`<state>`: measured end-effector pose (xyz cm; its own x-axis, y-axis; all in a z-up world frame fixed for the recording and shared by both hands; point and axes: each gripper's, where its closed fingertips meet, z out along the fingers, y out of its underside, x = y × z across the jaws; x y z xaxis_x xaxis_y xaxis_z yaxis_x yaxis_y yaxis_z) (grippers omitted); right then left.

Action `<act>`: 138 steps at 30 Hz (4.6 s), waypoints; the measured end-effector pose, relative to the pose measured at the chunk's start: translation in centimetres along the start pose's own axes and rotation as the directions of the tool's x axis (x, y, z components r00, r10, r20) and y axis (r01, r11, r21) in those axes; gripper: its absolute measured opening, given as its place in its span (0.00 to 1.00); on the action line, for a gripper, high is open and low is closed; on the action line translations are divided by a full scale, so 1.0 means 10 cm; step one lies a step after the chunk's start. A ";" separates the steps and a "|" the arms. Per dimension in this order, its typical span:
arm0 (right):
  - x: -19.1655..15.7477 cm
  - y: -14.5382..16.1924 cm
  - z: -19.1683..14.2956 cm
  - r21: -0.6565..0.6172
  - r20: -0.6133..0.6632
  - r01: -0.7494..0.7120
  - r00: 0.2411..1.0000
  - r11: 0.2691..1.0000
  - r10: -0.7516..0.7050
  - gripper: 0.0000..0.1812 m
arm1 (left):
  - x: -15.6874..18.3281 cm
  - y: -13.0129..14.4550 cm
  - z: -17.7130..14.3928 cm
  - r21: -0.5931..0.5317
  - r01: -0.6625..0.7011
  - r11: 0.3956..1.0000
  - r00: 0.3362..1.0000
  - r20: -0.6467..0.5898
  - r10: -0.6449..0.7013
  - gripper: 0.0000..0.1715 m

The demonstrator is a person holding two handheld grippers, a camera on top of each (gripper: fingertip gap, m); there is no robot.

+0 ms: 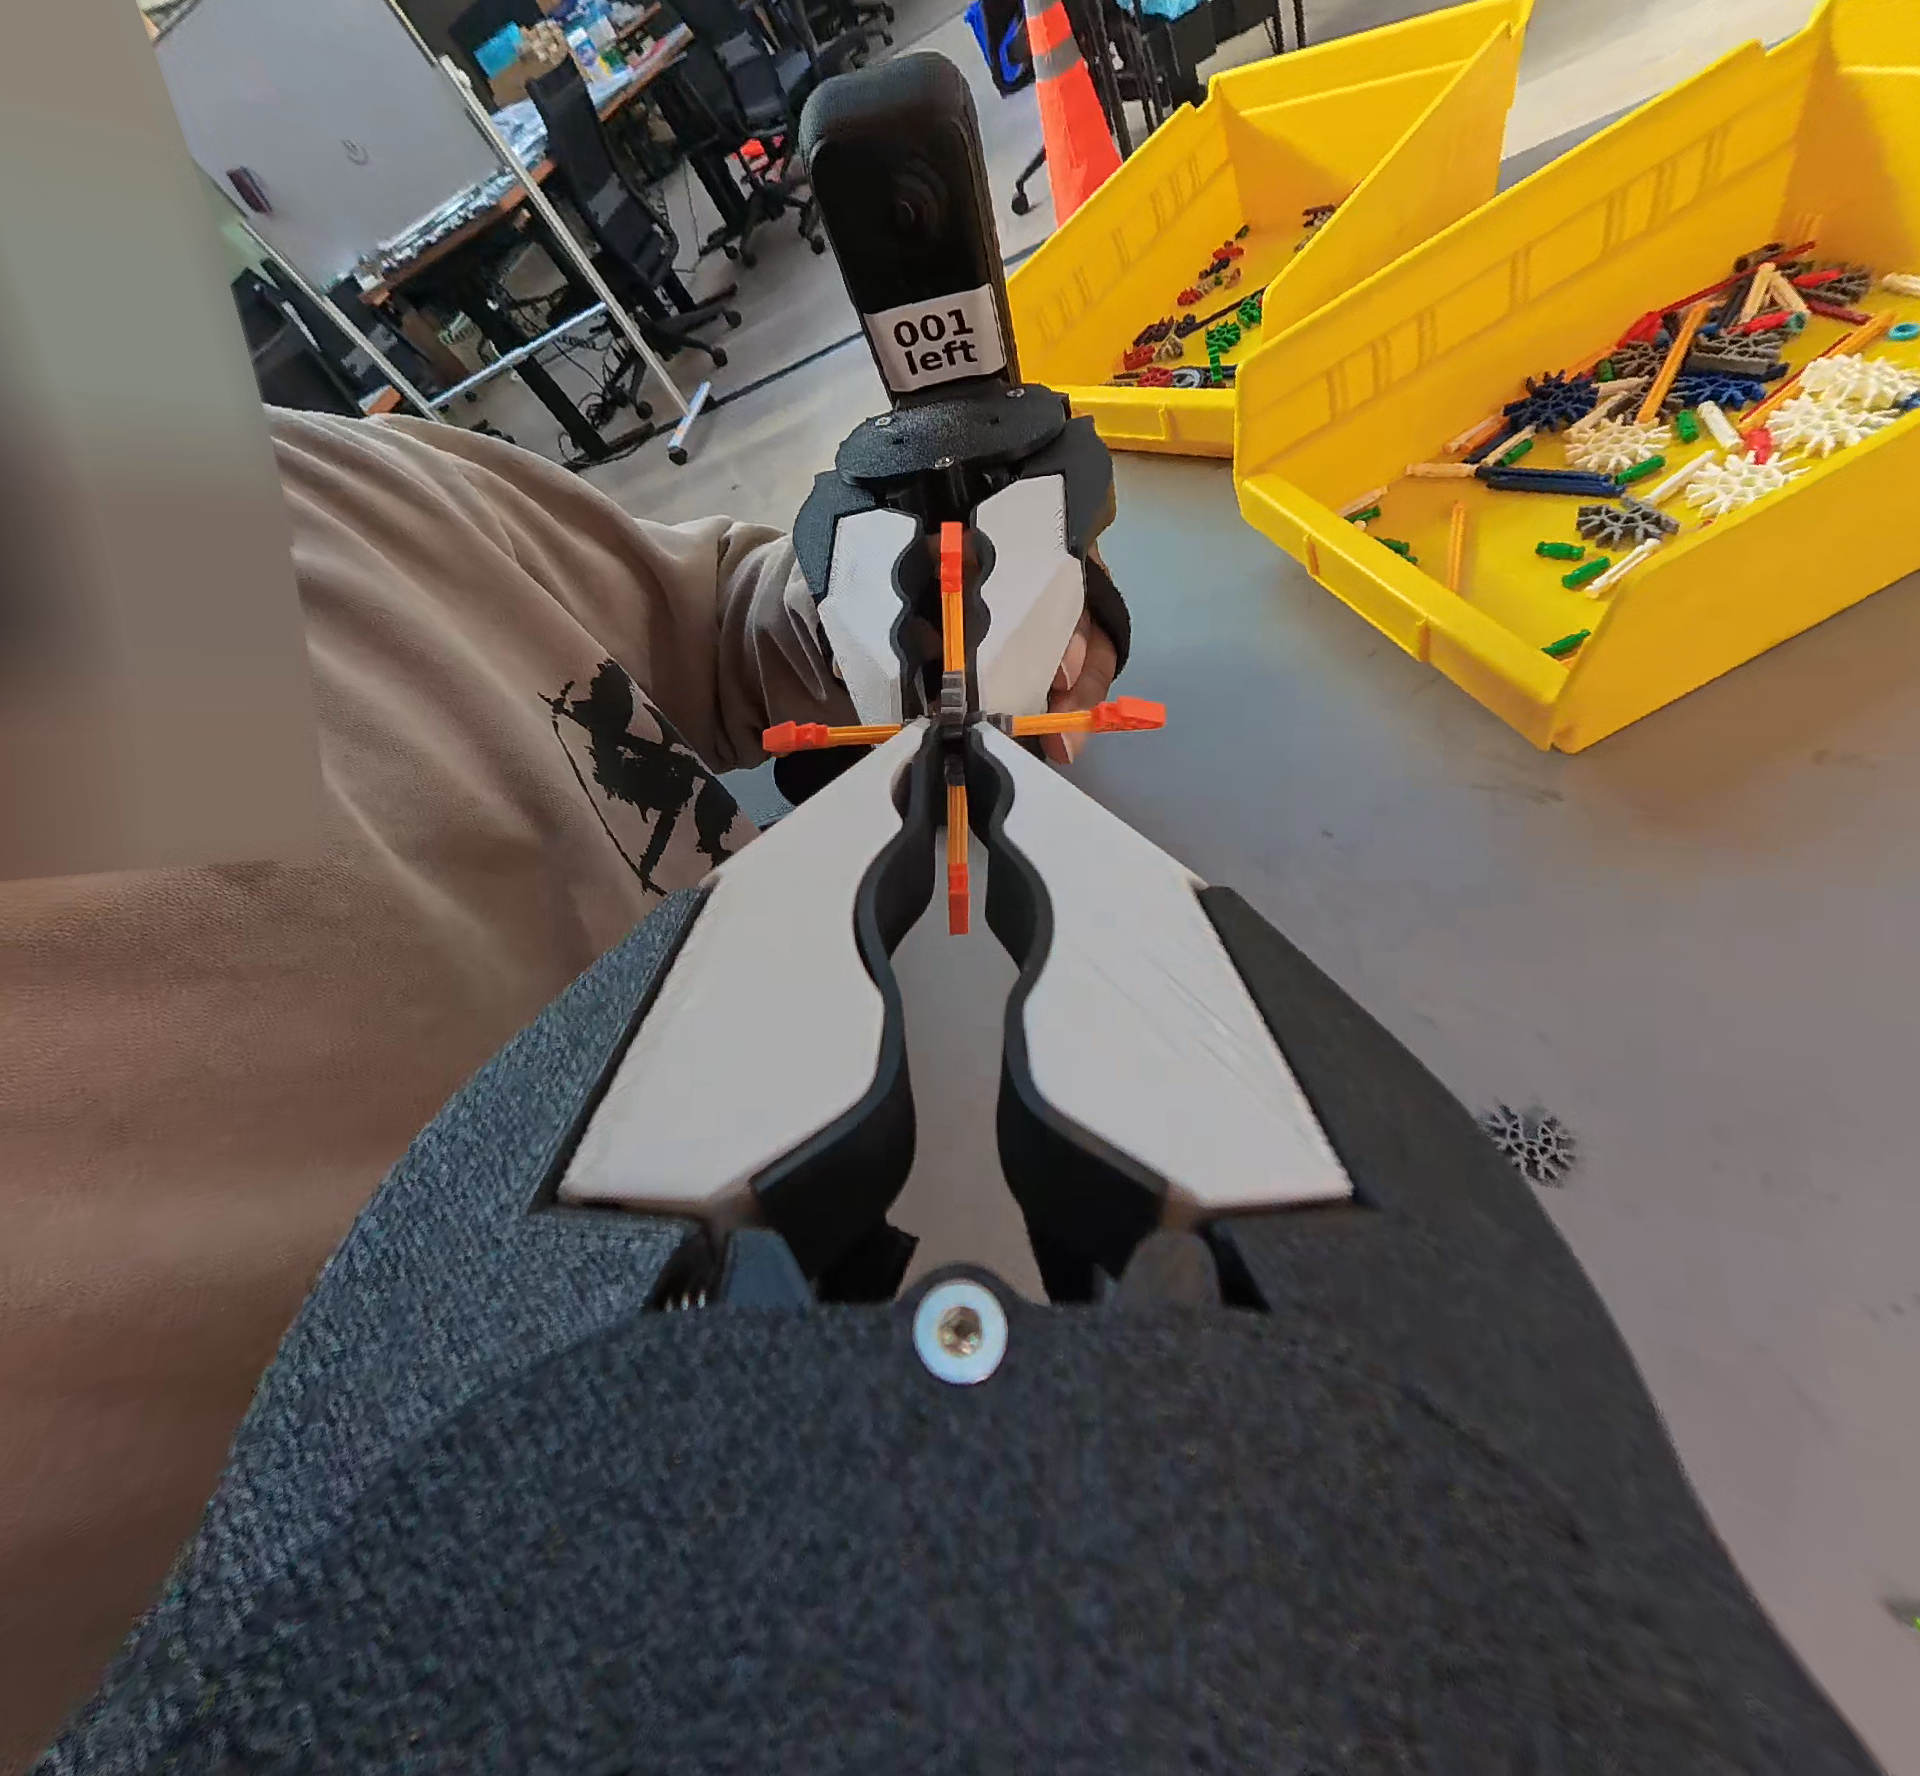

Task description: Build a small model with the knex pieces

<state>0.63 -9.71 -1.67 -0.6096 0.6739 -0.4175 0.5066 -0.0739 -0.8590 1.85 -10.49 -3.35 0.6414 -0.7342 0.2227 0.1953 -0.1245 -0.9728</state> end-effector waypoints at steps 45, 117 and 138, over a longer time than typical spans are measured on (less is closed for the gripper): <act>-0.07 0.41 0.01 -0.301 -0.004 -0.073 0.997 0.951 0.075 0.00 | 0.05 0.39 0.12 -0.186 -0.063 0.981 0.998 -0.009 0.063 0.03; 0.24 0.56 -0.11 -0.176 -0.399 0.513 0.743 0.840 -0.537 0.23 | -0.56 0.61 -0.06 -0.411 -0.293 0.863 0.868 0.265 0.421 0.08; 0.69 0.90 0.13 -0.004 -0.442 0.403 0.820 0.915 -0.363 0.07 | -0.78 0.91 0.11 -0.625 -0.641 0.445 0.419 0.201 0.885 0.02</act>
<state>0.24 -6.68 -12.67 -0.4148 0.9043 0.1007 0.2203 0.2072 -0.9532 -0.59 -5.18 -13.83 0.5909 -0.2836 -0.7553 -0.7879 -0.0016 -0.6158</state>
